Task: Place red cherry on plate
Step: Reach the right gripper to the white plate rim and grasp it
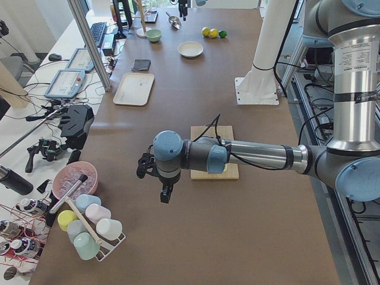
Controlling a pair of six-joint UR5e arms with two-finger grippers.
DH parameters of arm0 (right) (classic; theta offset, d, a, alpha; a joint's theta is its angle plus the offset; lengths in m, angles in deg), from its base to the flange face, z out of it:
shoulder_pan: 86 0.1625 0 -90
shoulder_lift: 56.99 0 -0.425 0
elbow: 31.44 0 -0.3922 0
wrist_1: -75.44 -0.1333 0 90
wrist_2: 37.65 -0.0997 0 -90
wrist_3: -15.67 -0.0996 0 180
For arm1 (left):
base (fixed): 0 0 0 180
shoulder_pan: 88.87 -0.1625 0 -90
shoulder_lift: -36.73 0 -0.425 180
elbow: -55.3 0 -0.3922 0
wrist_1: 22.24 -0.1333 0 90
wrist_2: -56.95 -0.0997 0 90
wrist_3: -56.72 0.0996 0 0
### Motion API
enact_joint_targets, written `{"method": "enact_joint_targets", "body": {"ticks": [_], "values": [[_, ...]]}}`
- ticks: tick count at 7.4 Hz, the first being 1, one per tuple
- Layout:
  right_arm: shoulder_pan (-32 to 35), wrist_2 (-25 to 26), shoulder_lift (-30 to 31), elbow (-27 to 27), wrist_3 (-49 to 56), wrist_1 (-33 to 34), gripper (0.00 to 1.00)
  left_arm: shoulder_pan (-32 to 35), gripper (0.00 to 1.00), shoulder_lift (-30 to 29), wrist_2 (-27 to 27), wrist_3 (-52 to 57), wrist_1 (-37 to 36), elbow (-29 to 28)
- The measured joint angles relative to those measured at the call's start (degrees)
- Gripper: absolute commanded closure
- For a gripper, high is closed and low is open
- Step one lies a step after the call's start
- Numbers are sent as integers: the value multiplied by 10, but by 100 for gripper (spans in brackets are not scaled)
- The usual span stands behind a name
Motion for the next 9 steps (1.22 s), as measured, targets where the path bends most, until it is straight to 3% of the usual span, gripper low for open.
{"method": "enact_joint_targets", "body": {"ticks": [4,8,9], "values": [[-101,28,-62,46,-109,-55,2,-8,2,-4,0,-16,5,2],[-135,38,-52,57,-185,-114,2,-27,2,0,0,-64,42,4],[-145,43,-52,62,-189,-117,30,-28,2,0,1,-67,45,3]]}}
